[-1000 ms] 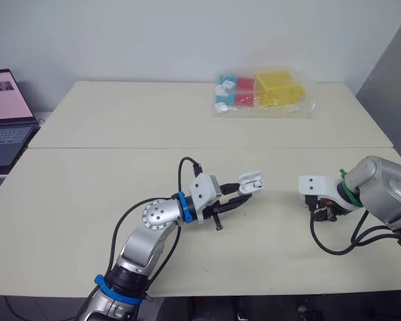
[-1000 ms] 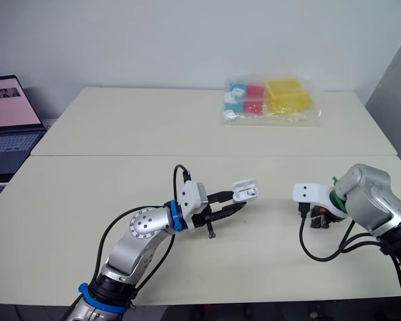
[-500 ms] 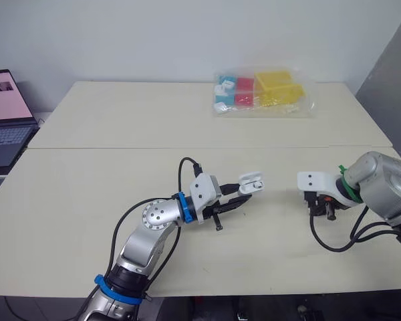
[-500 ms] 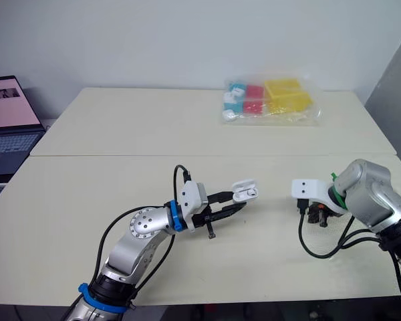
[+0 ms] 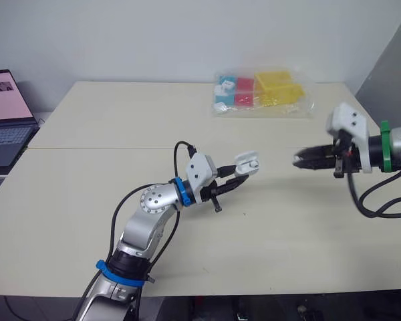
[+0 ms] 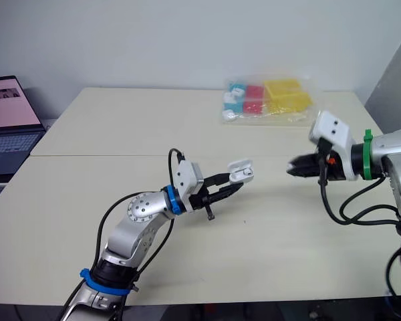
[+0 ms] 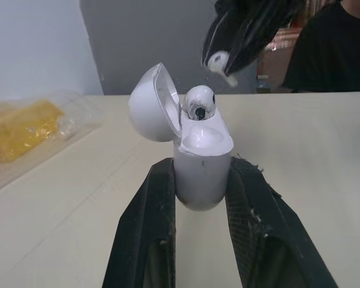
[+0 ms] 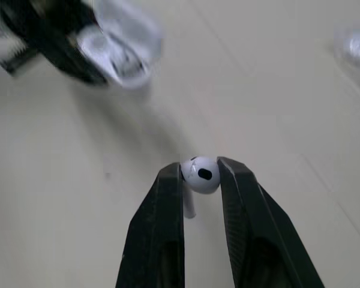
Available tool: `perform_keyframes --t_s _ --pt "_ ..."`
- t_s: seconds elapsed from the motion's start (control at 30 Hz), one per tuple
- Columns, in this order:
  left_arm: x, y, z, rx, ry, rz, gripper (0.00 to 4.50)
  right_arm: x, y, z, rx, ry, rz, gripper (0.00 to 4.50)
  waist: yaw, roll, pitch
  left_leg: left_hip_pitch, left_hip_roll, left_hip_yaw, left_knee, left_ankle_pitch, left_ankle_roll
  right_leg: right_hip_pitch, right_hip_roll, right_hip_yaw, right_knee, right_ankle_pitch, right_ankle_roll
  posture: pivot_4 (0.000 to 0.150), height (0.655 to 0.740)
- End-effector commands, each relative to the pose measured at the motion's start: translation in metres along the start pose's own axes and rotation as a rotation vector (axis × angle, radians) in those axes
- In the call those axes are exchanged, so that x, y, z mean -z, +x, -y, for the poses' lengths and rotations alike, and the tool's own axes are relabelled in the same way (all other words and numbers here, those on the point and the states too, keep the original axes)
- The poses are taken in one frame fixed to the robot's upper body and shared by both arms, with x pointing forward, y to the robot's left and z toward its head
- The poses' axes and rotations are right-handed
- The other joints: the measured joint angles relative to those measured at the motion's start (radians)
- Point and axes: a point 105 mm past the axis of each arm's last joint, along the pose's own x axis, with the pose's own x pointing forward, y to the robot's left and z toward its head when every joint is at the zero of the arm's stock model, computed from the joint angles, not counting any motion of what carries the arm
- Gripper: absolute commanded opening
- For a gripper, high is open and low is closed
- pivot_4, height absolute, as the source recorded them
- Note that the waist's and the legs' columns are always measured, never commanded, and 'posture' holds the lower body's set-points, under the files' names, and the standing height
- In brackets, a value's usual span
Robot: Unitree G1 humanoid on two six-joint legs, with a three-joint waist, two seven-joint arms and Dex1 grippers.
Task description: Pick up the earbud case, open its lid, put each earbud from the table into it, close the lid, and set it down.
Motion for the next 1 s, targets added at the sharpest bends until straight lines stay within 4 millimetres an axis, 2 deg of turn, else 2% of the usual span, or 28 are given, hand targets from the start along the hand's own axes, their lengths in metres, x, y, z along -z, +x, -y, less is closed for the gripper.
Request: perform_keyframes --t_s 0.03,0.17,0.3,0.47,0.67,0.77,1.0 --pt "-0.018 0.001 -0.007 -0.009 -0.003 0.05 0.78 -0.02 -0.001 -0.015 0.015 -0.013 0.166 0.47 0.0 0.0 0.0 0.0 0.0 0.0 0.0 0.0 0.0 0.0 0.0 0.0 0.0 0.0 0.0 0.15 0.74" --pt "-0.022 0.0 -0.012 -0.016 -0.022 0.052 0.78 -0.032 0.008 -0.026 0.021 -0.009 0.282 0.47 -0.001 0.0 0.0 0.0 0.0 0.001 0.0 0.0 0.0 0.0 -0.001 0.001 0.0 0.0 0.0 0.15 0.74" --pt "-0.028 0.001 -0.017 -0.022 -0.055 0.058 0.78 -0.051 0.026 -0.04 0.087 -0.082 0.463 0.47 -0.002 0.0 0.0 0.0 0.0 0.001 0.0 0.0 0.0 -0.001 0.0 0.001 0.0 0.0 0.001 0.15 0.74" --pt "-0.031 -0.001 -0.015 0.002 -0.052 0.047 0.78 -0.049 0.051 -0.06 0.087 -0.147 0.547 0.47 -0.002 0.0 0.0 0.0 0.0 0.001 0.0 0.0 0.0 0.0 0.0 0.001 -0.001 0.0 0.001 0.15 0.74" --pt "-0.034 -0.003 -0.014 0.01 -0.055 0.043 0.78 -0.042 0.071 -0.06 0.121 -0.178 0.598 0.47 -0.004 0.0 0.0 0.0 0.0 0.001 0.0 0.0 0.0 -0.001 0.0 0.0 0.0 0.0 0.001 0.15 0.74" --pt "-0.034 -0.003 -0.014 0.009 -0.06 0.042 0.78 -0.039 0.08 -0.053 0.156 -0.175 0.616 0.47 -0.003 0.0 0.0 0.0 0.0 0.001 0.0 0.0 0.0 -0.001 0.0 0.001 0.0 0.0 0.001 0.15 0.74" --pt "-0.033 -0.006 -0.015 0.0 -0.062 0.035 0.78 -0.034 0.078 -0.048 0.176 -0.182 0.62 0.47 -0.002 0.0 0.0 0.0 0.0 0.001 -0.001 0.0 0.0 -0.001 0.0 0.001 0.0 0.0 0.0 0.15 0.74"
